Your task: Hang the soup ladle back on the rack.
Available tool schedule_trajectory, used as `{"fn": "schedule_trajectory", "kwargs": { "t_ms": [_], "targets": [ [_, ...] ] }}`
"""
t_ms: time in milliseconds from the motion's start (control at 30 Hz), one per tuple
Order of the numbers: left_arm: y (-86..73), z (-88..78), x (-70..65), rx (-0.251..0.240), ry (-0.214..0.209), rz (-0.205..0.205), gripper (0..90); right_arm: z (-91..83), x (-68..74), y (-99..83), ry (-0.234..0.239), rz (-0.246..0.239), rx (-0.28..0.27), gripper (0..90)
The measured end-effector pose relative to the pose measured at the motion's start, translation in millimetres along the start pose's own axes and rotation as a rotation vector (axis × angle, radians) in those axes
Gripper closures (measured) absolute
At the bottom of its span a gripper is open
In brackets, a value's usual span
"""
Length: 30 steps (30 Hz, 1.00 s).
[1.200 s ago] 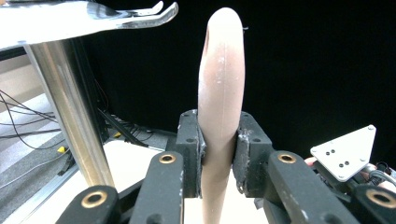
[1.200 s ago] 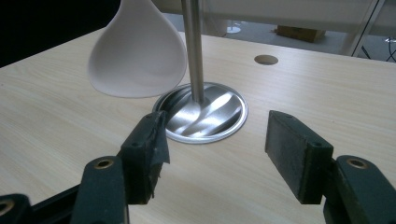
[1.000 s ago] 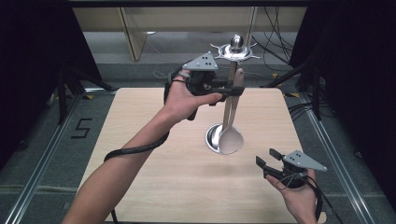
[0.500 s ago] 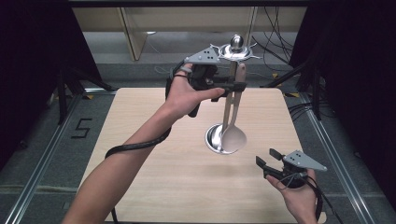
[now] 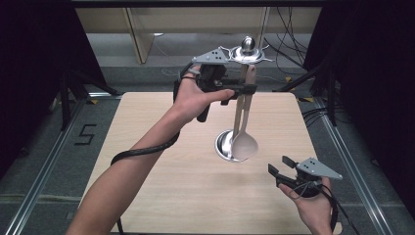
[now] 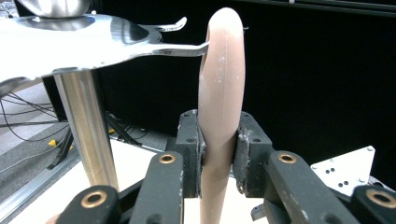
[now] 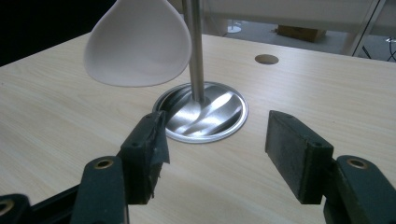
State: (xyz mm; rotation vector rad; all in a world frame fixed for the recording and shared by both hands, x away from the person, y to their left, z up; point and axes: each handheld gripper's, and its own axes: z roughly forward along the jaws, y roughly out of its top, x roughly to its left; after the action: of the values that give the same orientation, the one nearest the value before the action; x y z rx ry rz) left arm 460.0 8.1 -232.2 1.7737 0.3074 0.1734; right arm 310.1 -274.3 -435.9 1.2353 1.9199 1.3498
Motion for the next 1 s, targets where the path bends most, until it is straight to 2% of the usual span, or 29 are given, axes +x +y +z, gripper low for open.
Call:
{"fn": "schedule_trajectory", "kwargs": {
  "t_ms": [33, 100, 133, 167, 233, 300, 333, 367, 433, 533, 567, 633, 700, 833, 867, 900, 967, 1000],
  "targets": [
    [-0.9, 0.2, 0.6, -0.006, -0.005, -0.015, 73.3, -0.1, 0.0, -0.1, 0.001, 0.001, 0.001, 39.0],
    [-1.2, -0.1, 1.0, -0.007, -0.004, -0.016, 73.2, -0.1, -0.1, -0.2, 0.000, -0.001, 0.001, 39.0],
    [-1.7, 0.1, 1.2, -0.012, -0.008, -0.021, 73.2, 0.3, -2.8, 0.1, 0.008, -0.024, 0.001, 39.0],
    [-2.5, 0.0, 0.7, -0.017, -0.010, -0.035, 73.1, -0.4, -0.3, -0.3, 0.002, 0.002, 0.003, 39.0],
    [-4.4, -0.3, 1.8, -0.029, -0.013, -0.050, 72.9, 0.5, -1.7, -0.6, -0.003, -0.018, 0.002, 39.0],
    [-6.8, -0.5, 2.8, -0.047, -0.017, -0.074, 72.9, -0.1, -0.8, -0.5, 0.000, -0.007, 0.008, 39.0],
    [-7.9, -0.7, 3.6, -0.052, -0.020, -0.082, 72.8, 0.5, -3.1, -0.2, 0.006, -0.031, 0.003, 39.0],
    [-8.8, -0.9, 4.8, -0.057, -0.021, -0.086, 72.8, 0.5, -3.1, -0.2, 0.006, -0.031, 0.003, 39.0],
    [-11.9, -0.8, 7.6, -0.066, -0.011, -0.113, 72.7, 0.5, -3.3, -0.4, 0.001, -0.034, 0.003, 39.0],
    [-13.9, -1.1, 8.7, -0.068, -0.002, -0.128, 72.4, 0.8, -3.3, -0.5, 0.006, -0.031, 0.001, 39.0],
    [-14.2, -1.1, 9.9, -0.073, -0.003, -0.113, 72.2, 0.7, -3.2, -0.4, 0.005, -0.031, 0.003, 39.0],
    [-14.3, -1.5, 8.4, -0.067, 0.011, -0.115, 71.8, 0.0, -2.8, -0.3, -0.005, -0.033, 0.011, 39.0],
    [-13.8, -1.1, 9.0, -0.066, 0.014, -0.098, 71.8, -0.3, -1.8, -0.4, -0.008, -0.021, 0.014, 39.0],
    [-13.7, -0.5, 8.2, -0.069, 0.015, -0.104, 71.9, -0.1, -2.7, -0.3, -0.005, -0.032, 0.010, 39.0],
    [-13.8, -0.3, 7.8, -0.070, 0.014, -0.106, 71.9, -1.2, 0.0, -0.7, -0.011, -0.001, 0.022, 39.0],
    [-13.9, -0.2, 6.8, -0.070, 0.017, -0.111, 71.9, -0.8, -0.4, -0.7, -0.009, -0.006, 0.017, 39.0],
    [-13.6, -0.5, 6.7, -0.067, 0.032, -0.089, 71.8, -1.0, -0.1, -0.7, -0.009, -0.001, 0.020, 38.9],
    [-13.6, -0.6, 5.6, -0.066, 0.040, -0.091, 71.6, -1.0, -0.2, -0.7, -0.009, -0.003, 0.019, 38.8]
  ]
}}
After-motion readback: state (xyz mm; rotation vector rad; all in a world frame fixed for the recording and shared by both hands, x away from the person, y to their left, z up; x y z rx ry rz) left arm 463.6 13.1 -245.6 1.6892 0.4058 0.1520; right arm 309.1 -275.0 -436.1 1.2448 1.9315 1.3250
